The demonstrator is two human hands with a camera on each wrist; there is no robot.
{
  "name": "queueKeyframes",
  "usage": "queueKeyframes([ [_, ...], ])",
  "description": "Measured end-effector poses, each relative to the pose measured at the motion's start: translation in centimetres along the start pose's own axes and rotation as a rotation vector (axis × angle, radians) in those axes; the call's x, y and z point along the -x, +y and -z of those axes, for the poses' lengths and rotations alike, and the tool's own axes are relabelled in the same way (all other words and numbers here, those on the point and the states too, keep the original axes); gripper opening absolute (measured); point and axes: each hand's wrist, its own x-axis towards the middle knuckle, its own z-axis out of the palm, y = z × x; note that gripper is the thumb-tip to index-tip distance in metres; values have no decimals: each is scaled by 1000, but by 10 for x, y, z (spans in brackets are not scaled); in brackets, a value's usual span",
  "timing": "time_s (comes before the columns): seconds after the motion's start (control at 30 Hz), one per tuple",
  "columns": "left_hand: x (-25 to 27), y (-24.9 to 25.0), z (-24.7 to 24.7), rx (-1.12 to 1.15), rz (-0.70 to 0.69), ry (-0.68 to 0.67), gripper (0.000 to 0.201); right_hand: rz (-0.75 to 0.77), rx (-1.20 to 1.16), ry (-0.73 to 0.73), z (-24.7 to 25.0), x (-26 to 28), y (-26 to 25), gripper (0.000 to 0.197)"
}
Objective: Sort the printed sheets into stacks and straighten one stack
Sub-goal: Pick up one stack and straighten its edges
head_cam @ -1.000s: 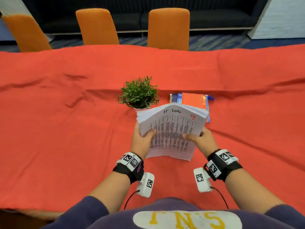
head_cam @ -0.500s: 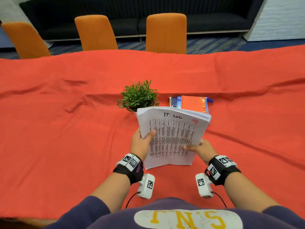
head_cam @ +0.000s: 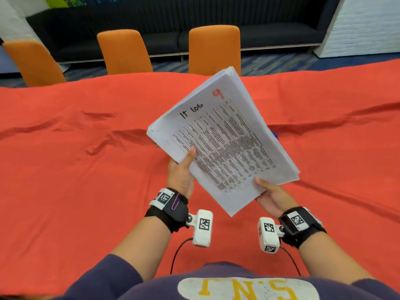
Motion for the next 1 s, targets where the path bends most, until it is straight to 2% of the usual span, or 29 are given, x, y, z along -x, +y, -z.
queueKeyframes([
  [0.07,3,-5,1,7,33,33,29,29,-21,-10,-4,0,-4,48],
  [0.2,-1,-2,27,-11,43,120,32,110,56,29,13,5,-20,40],
  [0.27,-6,3,47,-142,30,113,33,126,113,89,28,9,-27,39],
  [0.33,-6,4,63,-387,54,58,32,128,165,125,43,12,-32,37],
  [0.37,-6,1,69,-515,75,22,33,121,198,123,49,13,-33,44],
  [0.43,-3,-9,75,-732,84,-65,36,124,291,117,58,12,-32,75],
  [0.5,0,-20,79,-816,72,-88,36,155,353,117,62,10,-29,88],
  [0.63,6,-41,91,-802,78,-13,31,199,435,87,67,12,-24,85],
  [0.77,16,-59,96,-718,122,46,40,80,518,120,75,14,-11,75],
  [1.0,13,-69,87,-736,121,23,29,81,442,165,66,2,5,92],
])
